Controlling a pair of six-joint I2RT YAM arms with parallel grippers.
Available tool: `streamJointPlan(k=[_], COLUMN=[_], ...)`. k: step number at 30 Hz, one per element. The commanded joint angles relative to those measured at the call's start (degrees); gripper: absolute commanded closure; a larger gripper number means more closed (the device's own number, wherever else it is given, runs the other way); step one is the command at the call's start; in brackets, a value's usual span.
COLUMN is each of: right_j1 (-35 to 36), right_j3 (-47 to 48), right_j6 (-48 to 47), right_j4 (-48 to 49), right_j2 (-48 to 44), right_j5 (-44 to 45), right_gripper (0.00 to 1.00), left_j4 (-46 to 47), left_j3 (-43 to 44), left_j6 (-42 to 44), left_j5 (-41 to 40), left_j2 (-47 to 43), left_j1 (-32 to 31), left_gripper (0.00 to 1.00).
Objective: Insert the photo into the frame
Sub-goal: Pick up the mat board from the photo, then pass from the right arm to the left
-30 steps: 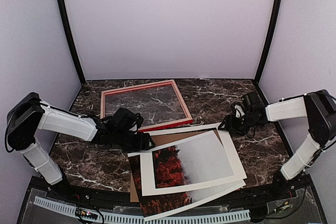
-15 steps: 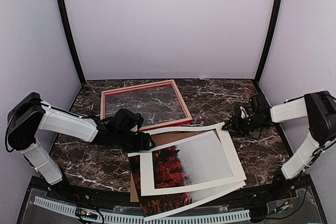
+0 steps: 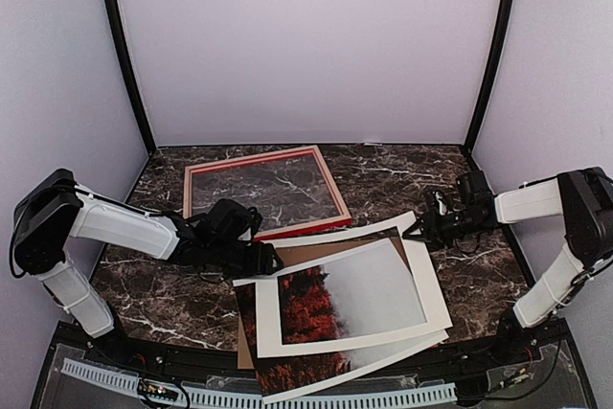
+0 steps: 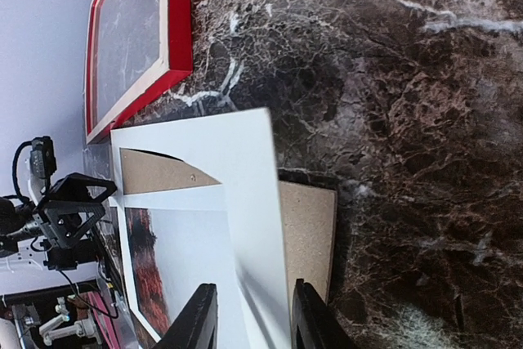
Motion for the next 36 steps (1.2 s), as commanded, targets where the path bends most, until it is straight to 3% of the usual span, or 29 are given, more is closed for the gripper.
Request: streamJointPlan(k=[1,4,9,25,36], right_j1=[-0.12,-0.11,-0.12,2.34,5.98], right_j3=[1.23,1.06,2.29,17.21,27.36], right_j6=[-2.75,-3.21,-3.52,-9.69,-14.62], right_j4=[-1.63,-2.36,-4.40,-18.49,-21.80], right_j2=[-1.78,-2.42,-4.31,-17.91,-15.66], right_j5=[-2.25,-2.27,-1.18,-5.52,-6.10], right_gripper=[0.70,0.77,1.00,1.00,1.00], left_j4=[-3.42,-3.53,-3.68,-10.94,-9.19], left_j3=[-0.29,-0.25,0.05,4.59,4.93], left_j6=[-0.17,-0.12,0.61,11.87,17.85], left_j5=[-0.11,-0.26,-0.71,-7.29,5.21], left_j2=[1.65,1.34,0.43,-13.16,-14.14], left_j1=[-0.46,-0.48,-0.46,0.45,10.62], left_gripper=[0.32,0.32,0.32,0.19,0.18])
